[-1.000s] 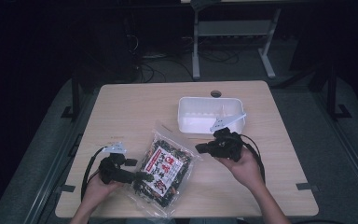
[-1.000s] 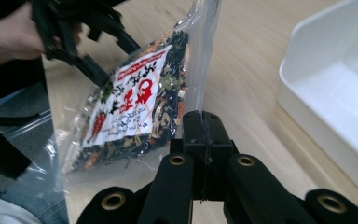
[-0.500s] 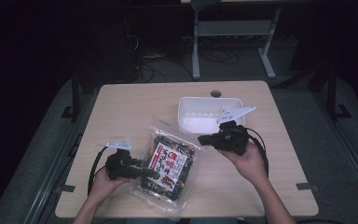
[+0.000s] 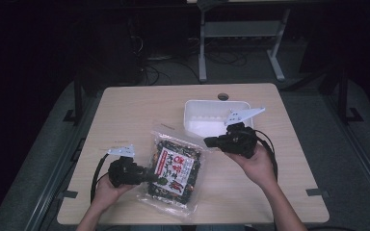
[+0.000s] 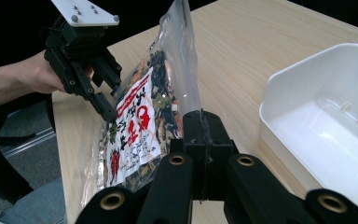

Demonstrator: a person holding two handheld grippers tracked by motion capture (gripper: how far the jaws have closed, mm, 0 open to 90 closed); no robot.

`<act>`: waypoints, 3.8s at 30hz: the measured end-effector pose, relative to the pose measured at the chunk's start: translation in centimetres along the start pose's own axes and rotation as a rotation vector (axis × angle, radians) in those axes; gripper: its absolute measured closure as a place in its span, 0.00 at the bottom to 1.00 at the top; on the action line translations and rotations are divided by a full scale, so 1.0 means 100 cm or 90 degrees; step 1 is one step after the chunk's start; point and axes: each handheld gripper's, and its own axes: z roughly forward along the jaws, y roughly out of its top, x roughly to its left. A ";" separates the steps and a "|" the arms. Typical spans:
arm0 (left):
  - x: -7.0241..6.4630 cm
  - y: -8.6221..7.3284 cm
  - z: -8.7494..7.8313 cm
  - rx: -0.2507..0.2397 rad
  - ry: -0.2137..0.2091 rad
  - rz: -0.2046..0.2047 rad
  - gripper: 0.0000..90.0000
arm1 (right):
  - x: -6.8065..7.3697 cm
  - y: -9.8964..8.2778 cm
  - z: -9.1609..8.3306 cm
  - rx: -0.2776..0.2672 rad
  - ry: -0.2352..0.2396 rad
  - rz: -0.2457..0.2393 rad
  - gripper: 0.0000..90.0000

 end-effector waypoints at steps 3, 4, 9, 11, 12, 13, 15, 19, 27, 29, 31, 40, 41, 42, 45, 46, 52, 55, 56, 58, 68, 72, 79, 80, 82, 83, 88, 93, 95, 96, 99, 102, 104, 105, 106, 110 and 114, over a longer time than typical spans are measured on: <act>-0.002 0.000 -0.001 -0.001 0.005 0.009 0.74 | -0.007 -0.004 0.002 -0.006 0.014 0.025 0.77; -0.002 0.000 -0.001 0.001 0.007 0.011 0.74 | -0.009 -0.004 0.003 -0.006 0.016 0.030 0.72; -0.003 0.000 -0.001 -0.004 0.011 0.017 0.74 | -0.017 -0.015 0.014 -0.004 0.045 0.065 0.56; -0.003 0.000 -0.001 -0.004 0.012 0.020 0.74 | -0.018 -0.020 0.019 0.000 0.047 0.073 0.53; -0.003 0.000 -0.001 -0.005 0.012 0.020 0.74 | -0.018 -0.022 0.022 0.002 0.054 0.079 0.53; -0.003 0.000 -0.001 -0.006 0.013 0.018 0.74 | -0.018 -0.024 0.024 0.002 0.058 0.081 0.52; -0.003 0.000 -0.002 -0.008 0.017 0.019 0.74 | -0.017 -0.028 0.030 0.006 0.071 0.087 0.52; -0.003 0.000 -0.003 -0.010 0.018 0.021 0.74 | -0.013 -0.034 0.041 0.011 0.099 0.094 0.54; -0.005 0.001 -0.003 -0.013 0.020 0.027 0.74 | -0.008 -0.052 0.054 -0.020 0.122 0.120 0.61; -0.006 0.001 -0.003 -0.016 0.021 0.026 0.74 | -0.008 -0.056 0.056 -0.028 0.131 0.132 0.62; -0.006 0.001 -0.003 -0.017 0.021 0.026 0.74 | -0.008 -0.058 0.059 -0.034 0.140 0.139 0.64; -0.007 0.003 -0.002 -0.017 0.023 0.032 0.74 | -0.008 -0.060 0.057 -0.048 0.165 0.158 0.77; -0.007 0.003 -0.002 -0.018 0.022 0.032 0.73 | -0.009 -0.060 0.056 -0.051 0.177 0.168 0.79; -0.007 0.003 -0.002 -0.018 0.023 0.033 0.73 | -0.009 -0.060 0.055 -0.050 0.180 0.169 0.79; -0.008 0.004 -0.002 -0.019 0.028 0.036 0.71 | -0.009 -0.059 0.054 -0.050 0.188 0.173 0.81; -0.009 0.004 -0.002 -0.020 0.032 0.037 0.69 | -0.009 -0.059 0.053 -0.052 0.191 0.174 0.81; -0.012 0.006 -0.003 -0.015 0.053 0.049 0.59 | -0.006 -0.053 0.042 -0.061 0.195 0.176 0.84; -0.010 0.004 -0.006 -0.018 0.057 0.043 0.54 | -0.004 -0.049 0.034 -0.061 0.181 0.163 0.85; -0.010 0.004 -0.007 -0.019 0.058 0.042 0.53 | -0.003 -0.047 0.030 -0.060 0.175 0.158 0.85; -0.010 0.003 -0.010 -0.021 0.062 0.042 0.51 | 0.000 -0.042 0.018 -0.068 0.158 0.139 0.85; -0.008 -0.003 -0.016 -0.005 0.085 0.041 0.47 | -0.001 -0.019 -0.020 -0.088 0.108 0.071 0.86; -0.008 -0.004 -0.014 0.003 0.085 0.042 0.47 | 0.000 -0.014 -0.023 -0.079 0.097 0.057 0.86; -0.015 0.004 0.001 0.005 0.068 0.050 0.47 | 0.008 -0.020 -0.016 -0.071 0.073 0.042 0.86; -0.016 0.005 0.005 0.010 0.067 0.054 0.46 | 0.009 -0.025 -0.014 -0.079 0.073 0.047 0.86; -0.018 0.009 0.013 0.017 0.066 0.058 0.46 | 0.010 -0.028 -0.013 -0.082 0.071 0.047 0.85; -0.020 0.010 0.015 0.015 0.067 0.062 0.49 | 0.010 -0.030 -0.013 -0.087 0.071 0.048 0.85; -0.026 0.015 0.020 0.007 0.068 0.077 0.71 | 0.013 -0.036 -0.013 -0.095 0.080 0.034 0.84; -0.031 0.018 0.024 0.006 0.064 0.091 0.78 | 0.016 -0.036 -0.012 -0.082 0.102 0.020 0.81; -0.032 0.018 0.024 0.009 0.072 0.095 0.79 | 0.017 -0.035 -0.011 -0.075 0.114 0.018 0.79; -0.032 0.018 0.024 0.007 0.071 0.092 0.79 | 0.017 -0.035 -0.011 -0.074 0.118 0.017 0.78; -0.031 0.018 0.025 0.009 0.074 0.092 0.79 | 0.017 -0.034 -0.008 -0.060 0.124 0.020 0.75; -0.031 0.018 0.025 0.008 0.071 0.092 0.79 | 0.017 -0.033 -0.005 -0.044 0.120 0.021 0.74; -0.031 0.018 0.025 0.007 0.071 0.093 0.79 | 0.016 -0.034 -0.001 -0.031 0.122 0.025 0.72; -0.031 0.018 0.025 0.009 0.073 0.093 0.79 | 0.017 -0.034 0.000 -0.025 0.120 0.027 0.71; -0.031 0.017 0.025 0.008 0.072 0.092 0.79 | 0.017 -0.035 0.002 -0.015 0.105 0.028 0.74; -0.030 0.017 0.024 0.004 0.066 0.089 0.79 | 0.011 -0.037 0.003 -0.006 0.117 0.056 0.78; -0.031 0.017 0.022 0.000 0.060 0.088 0.74 | 0.006 -0.041 0.002 -0.006 0.124 0.077 0.83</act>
